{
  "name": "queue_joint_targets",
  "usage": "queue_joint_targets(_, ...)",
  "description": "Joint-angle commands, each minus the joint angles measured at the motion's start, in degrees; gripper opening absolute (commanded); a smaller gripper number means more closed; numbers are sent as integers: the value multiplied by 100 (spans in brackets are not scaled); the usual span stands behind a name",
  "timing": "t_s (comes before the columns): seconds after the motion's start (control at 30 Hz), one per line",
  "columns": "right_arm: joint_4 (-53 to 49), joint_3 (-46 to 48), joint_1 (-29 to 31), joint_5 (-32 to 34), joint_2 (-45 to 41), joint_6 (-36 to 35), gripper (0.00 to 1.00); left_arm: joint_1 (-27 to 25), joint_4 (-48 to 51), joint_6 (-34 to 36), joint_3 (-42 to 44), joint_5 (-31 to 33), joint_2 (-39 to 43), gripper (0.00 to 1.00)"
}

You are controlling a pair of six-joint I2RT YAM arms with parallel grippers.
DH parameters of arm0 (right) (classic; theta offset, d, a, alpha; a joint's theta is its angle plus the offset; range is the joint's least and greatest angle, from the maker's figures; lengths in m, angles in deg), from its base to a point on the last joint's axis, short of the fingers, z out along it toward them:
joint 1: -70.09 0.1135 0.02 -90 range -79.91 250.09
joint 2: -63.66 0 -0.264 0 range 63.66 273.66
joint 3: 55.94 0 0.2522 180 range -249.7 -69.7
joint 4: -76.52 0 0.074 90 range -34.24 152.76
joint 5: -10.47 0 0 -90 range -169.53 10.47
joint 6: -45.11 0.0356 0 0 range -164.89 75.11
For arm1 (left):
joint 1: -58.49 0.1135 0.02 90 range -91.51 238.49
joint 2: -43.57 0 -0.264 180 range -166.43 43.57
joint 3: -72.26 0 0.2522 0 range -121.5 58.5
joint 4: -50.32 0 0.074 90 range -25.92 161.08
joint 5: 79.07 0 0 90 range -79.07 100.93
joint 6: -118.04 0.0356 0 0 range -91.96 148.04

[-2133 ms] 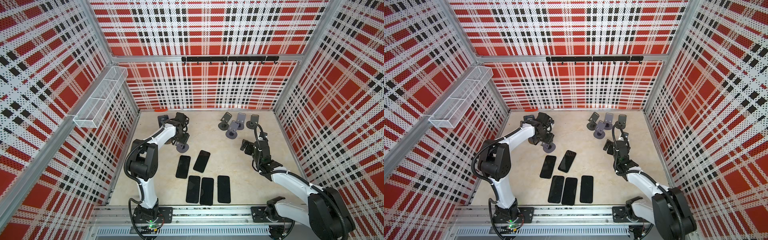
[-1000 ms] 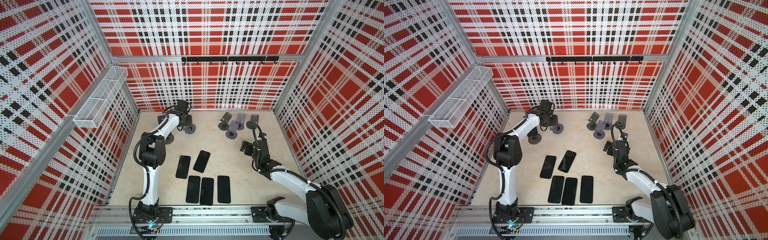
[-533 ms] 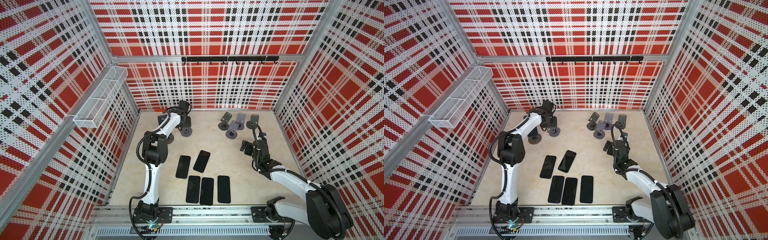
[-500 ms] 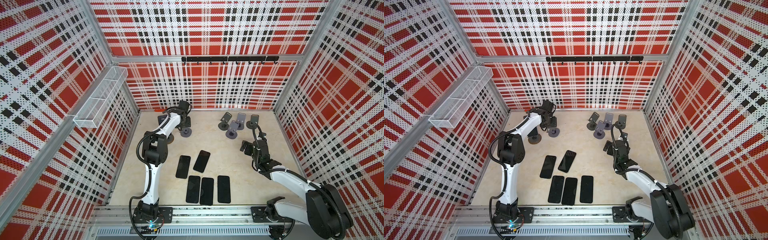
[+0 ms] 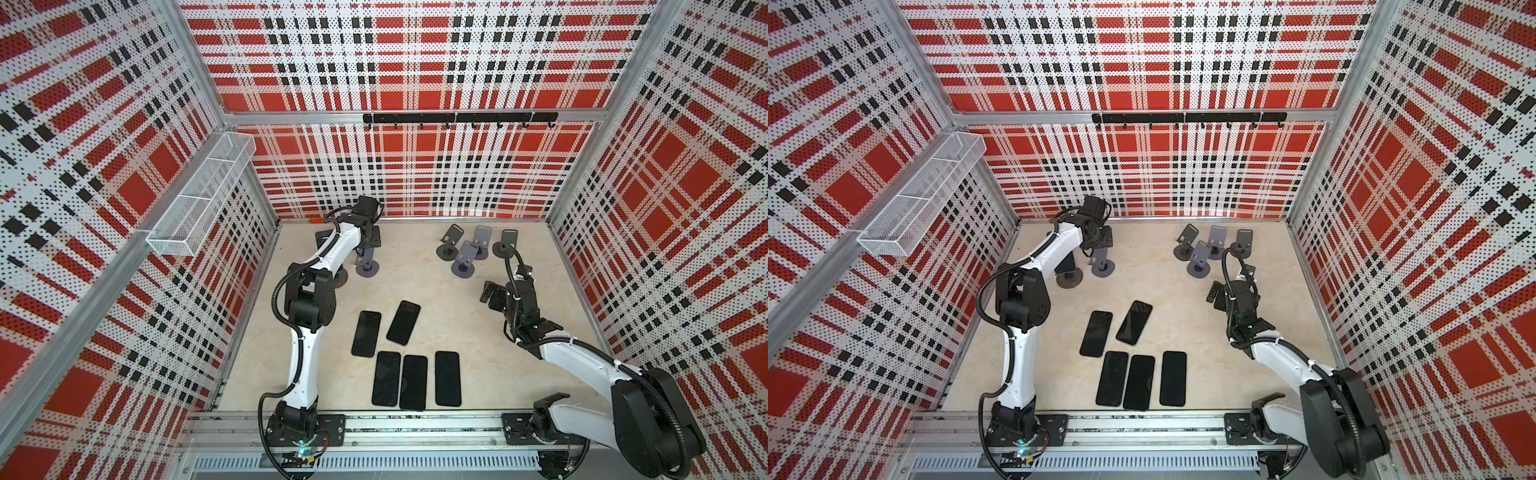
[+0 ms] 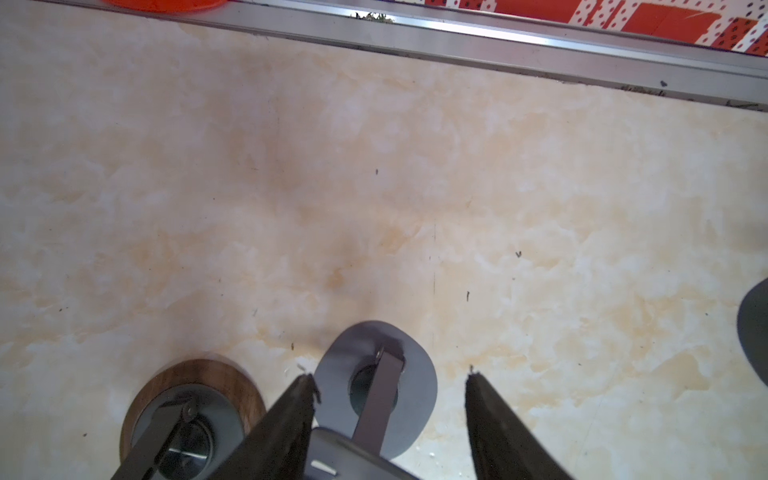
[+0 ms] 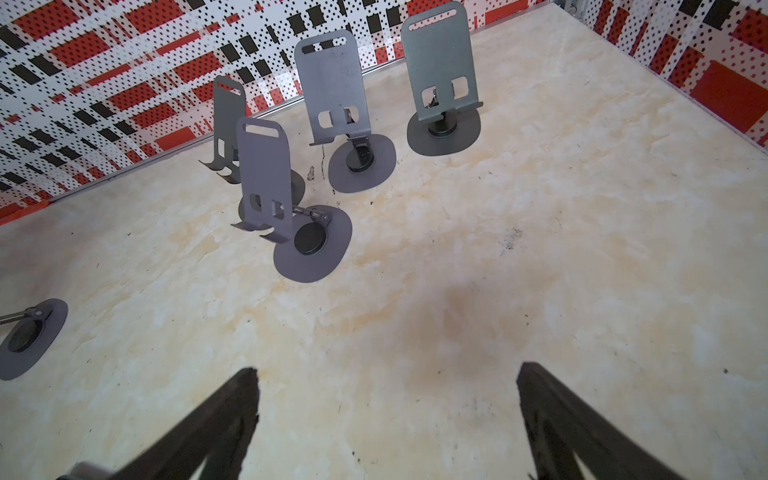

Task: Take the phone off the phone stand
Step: 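Swing the left gripper over the purple-edged phone on the wood-based stand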

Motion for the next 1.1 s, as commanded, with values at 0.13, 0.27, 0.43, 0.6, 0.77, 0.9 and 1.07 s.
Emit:
queue_joint_targets(0.13,8,-166,-34,60,44,11,100,56,-170,-89,-92,-72,90,65)
queue_joint_targets(0.27,36,-137,-34,4,52,9,100,-43,-276,-2,-53,-32,483,69)
queue_joint_targets(0.43,33,-137,-34,-24,70,13,100,-247,-304,214,-45,439,1138,77)
queue_joint_targets(0.6,35,-146,-37,-35,112,13,100,-221,-459,249,272,739,1894,83)
queue_joint_targets(0.77,33,-155,-37,-59,115,13,100,-114,-482,213,650,1013,2419,83)
queue_joint_targets(0.9,20,-146,-32,-53,82,13,100,-36,-525,127,988,1094,2755,84)
queue_joint_targets(1.07,20,-161,-31,-98,79,13,100,-11,-824,122,1519,1356,3145,86)
